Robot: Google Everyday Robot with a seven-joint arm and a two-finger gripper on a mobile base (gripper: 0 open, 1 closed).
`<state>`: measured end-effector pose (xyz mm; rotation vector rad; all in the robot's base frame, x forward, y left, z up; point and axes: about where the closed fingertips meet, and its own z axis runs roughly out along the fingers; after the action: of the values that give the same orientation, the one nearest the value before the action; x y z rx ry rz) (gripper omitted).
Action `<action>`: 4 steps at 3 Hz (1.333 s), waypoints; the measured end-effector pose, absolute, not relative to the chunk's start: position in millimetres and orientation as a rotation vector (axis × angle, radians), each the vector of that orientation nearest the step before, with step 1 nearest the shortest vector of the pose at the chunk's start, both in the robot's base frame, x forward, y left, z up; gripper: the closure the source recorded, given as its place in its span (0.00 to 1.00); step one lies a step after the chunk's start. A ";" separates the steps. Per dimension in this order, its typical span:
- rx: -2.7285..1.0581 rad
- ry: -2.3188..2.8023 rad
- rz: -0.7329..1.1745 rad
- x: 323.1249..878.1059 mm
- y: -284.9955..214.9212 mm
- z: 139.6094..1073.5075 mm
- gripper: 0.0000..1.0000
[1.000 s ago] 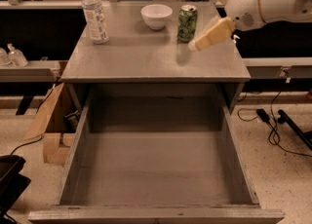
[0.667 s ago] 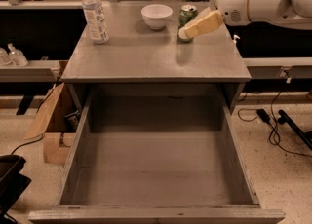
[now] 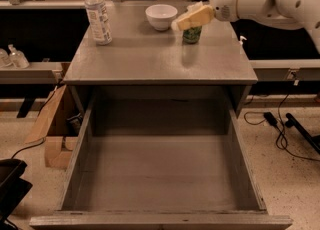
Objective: Place blue plastic bottle into top drawer
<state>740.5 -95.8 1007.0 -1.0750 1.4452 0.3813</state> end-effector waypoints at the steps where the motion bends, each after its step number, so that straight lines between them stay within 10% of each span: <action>1: -0.999 1.379 0.455 788.2 -67.4 1005.4 0.00; 4: -0.981 1.461 0.505 818.2 39.3 991.1 0.00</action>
Offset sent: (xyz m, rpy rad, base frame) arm 0.0878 0.0863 -0.0073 0.2036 -0.0037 -0.0526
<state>818.2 39.3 991.1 -0.9815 1.4611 0.5050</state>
